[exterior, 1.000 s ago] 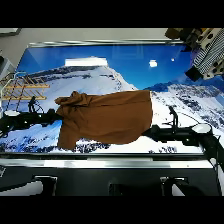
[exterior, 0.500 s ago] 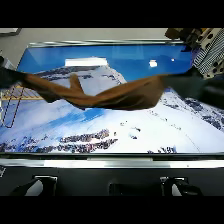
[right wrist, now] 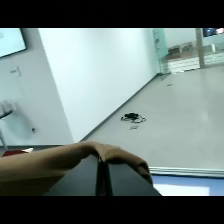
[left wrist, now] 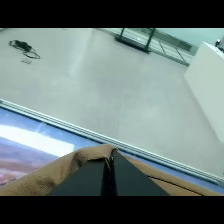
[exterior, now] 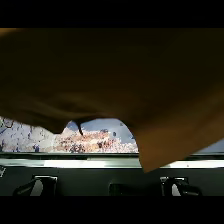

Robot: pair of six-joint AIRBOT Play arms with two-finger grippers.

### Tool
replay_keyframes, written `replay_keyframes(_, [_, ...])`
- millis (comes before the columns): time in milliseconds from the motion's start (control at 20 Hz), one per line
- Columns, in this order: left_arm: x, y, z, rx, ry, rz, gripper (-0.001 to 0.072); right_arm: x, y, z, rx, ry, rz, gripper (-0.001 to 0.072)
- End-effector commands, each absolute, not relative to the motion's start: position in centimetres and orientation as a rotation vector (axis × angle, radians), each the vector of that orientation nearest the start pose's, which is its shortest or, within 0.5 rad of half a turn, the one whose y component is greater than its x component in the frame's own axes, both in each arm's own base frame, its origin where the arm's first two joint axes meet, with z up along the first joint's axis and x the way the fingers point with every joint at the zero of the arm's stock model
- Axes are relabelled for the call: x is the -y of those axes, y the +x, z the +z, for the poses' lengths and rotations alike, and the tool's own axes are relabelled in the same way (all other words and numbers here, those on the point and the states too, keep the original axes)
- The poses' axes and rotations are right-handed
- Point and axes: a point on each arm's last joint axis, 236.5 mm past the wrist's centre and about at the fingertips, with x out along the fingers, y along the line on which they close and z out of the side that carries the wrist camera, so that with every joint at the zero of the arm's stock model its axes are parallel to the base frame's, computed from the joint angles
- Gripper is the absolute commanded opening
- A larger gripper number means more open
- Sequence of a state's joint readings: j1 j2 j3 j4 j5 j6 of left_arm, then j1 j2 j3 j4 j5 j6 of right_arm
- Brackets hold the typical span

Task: Fold the clothes and pants, and hang the long-sleeved shirts on hangers.

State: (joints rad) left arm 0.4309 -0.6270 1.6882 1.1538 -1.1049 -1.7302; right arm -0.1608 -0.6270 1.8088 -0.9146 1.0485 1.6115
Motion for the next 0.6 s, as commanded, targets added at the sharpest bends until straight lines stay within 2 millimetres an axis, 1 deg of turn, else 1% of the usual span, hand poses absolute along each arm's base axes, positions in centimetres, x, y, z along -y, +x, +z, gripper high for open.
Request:
replay_keyframes(0, [-2.7,25.7,46.4,-0.074,-0.364,0.088,0.0019,-7.8,22.6,50.6,-0.052,0.376,0.338,0.0029])
replay_keyframes(50, [-2.9,27.8,44.9,-0.134,-0.366,0.062,0.0019,-7.7,25.2,47.7,-0.176,0.403,0.33,0.0029])
replay_keyframes(100, [-3.3,30.6,42.8,-0.211,-0.37,0.03,0.0019,-7.6,27.6,44.7,-0.303,0.424,0.32,0.0029])
replay_keyframes(150, [-3.5,33.4,40.5,-0.29,-0.384,-0.002,0.0019,-7.4,30.1,41.1,-0.445,0.437,0.311,0.0029])
replay_keyframes(200, [-3.8,36.5,37.4,-0.382,-0.393,-0.03,0.0019,-7.2,32.5,37.4,-0.587,0.452,0.305,0.0029])
replay_keyframes(250, [-3.7,39.8,33.9,-0.477,-0.393,-0.063,0.0019,-7.1,34.5,33.9,-0.711,0.461,0.304,0.0029])
replay_keyframes(300, [-3.2,42.7,30.2,-0.566,-0.396,-0.093,0.0019,-7.2,36.5,30.4,-0.82,0.459,0.308,0.0029])
replay_keyframes(350, [-2.3,45.6,25.7,-0.668,-0.403,-0.129,0.0019,-7.5,38.7,26.8,-0.911,0.442,0.315,0.0029])
replay_keyframes(400, [-1.3,48.1,21.2,-0.763,-0.413,-0.157,0.0019,-7.9,40.9,23.2,-0.988,0.434,0.307,0.0029])
replay_keyframes(450, [-0.2,50.3,16.2,-0.86,-0.432,-0.176,0.0019,-8.4,42.9,19.9,-1.044,0.414,0.301,0.0029])
replay_keyframes(500, [0.9,51.9,11.6,-0.941,-0.448,-0.185,0.002,-8.5,45.0,16.2,-1.09,0.378,0.276,0.0029])
replay_keyframes(550, [2.0,53.3,6.9,-1.014,-0.458,-0.192,0.002,-8.2,46.9,12.8,-1.124,0.347,0.232,0.0029])
